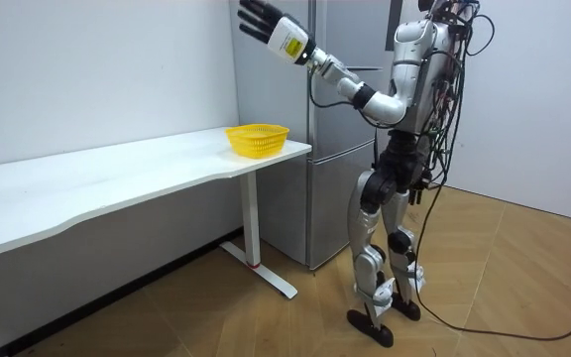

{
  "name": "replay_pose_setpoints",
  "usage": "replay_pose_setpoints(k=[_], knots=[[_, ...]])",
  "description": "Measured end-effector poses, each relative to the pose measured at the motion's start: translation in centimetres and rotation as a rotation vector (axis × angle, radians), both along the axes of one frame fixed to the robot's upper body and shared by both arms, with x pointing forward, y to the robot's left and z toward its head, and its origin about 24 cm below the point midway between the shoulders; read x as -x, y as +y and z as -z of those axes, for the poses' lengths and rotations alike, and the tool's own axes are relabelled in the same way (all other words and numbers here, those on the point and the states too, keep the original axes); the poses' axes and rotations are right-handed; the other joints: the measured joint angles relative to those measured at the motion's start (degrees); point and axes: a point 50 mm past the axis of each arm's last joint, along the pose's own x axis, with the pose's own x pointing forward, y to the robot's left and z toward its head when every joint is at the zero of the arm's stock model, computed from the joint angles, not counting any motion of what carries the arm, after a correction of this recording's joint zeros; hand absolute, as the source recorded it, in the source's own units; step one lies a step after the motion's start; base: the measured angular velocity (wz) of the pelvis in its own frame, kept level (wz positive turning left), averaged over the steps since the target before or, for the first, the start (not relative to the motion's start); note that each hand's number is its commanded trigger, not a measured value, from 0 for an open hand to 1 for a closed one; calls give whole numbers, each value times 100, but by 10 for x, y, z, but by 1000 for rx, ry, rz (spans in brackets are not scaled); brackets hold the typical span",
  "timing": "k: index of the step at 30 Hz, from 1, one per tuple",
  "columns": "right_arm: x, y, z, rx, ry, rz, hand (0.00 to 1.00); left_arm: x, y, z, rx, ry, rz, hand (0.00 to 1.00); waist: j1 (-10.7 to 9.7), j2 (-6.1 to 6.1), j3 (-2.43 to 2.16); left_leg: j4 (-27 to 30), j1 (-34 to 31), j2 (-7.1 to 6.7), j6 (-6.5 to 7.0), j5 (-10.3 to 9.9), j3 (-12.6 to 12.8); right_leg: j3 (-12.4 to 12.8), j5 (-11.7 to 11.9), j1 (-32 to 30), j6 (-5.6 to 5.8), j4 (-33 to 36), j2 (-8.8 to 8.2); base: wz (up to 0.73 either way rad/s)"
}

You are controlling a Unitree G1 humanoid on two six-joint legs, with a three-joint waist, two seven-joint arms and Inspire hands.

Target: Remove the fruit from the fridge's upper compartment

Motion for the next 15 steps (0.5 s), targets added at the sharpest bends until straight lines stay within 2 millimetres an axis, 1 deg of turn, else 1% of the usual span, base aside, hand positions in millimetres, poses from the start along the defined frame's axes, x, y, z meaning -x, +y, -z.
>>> replay_pose_setpoints(k=[1, 2, 4, 6, 10, 12, 15], knots=[[-1, 0, 0, -1, 4, -2, 0, -2, -2, 1, 10, -1, 35, 0, -9, 29, -17, 1, -8, 0, 2, 2, 5, 1, 0, -29, 0, 6, 0, 0], [-3, 0, 0, -3, 6, -3, 0, -5, -6, 2, 23, 2, 105, 0, -61, 18, 13, -4, -10, -2, 6, 8, 17, 2, 1, -39, 1, 7, -5, 0], [-2, 0, 0, -13, 19, -9, 0, -11, -17, 5, 35, 10, 239, 0, -154, 7, 9, -5, 10, -2, 10, 18, 59, 45, 1, -49, 1, 12, -11, -7], [-3, 0, 0, -13, 21, -12, 0, -15, -25, 6, 21, 16, 325, 0, -167, 0, 15, -11, 8, 10, 10, 18, 132, 120, 1, -82, 2, 25, -10, -17], [-2, 1, 0, -13, 30, -11, 0, -24, -40, 5, -35, 24, 477, 0, -260, 30, 17, -64, 16, 19, 11, 18, 178, 173, 3, -127, 2, 116, -17, -9], [-2, 1, 1, -13, 33, -12, 0, -25, -44, 2, -55, 11, 525, 0, -293, 38, 17, -118, 47, 19, 11, 19, 186, 202, 3, -125, 3, 103, -15, -7], [-1, 2, 1, -13, 46, -23, 0, -26, -50, 2, -89, 1, 596, 0, -294, 59, 12, -137, 96, 40, 12, 19, 245, 296, 3, -122, 3, 103, -5, -15]])
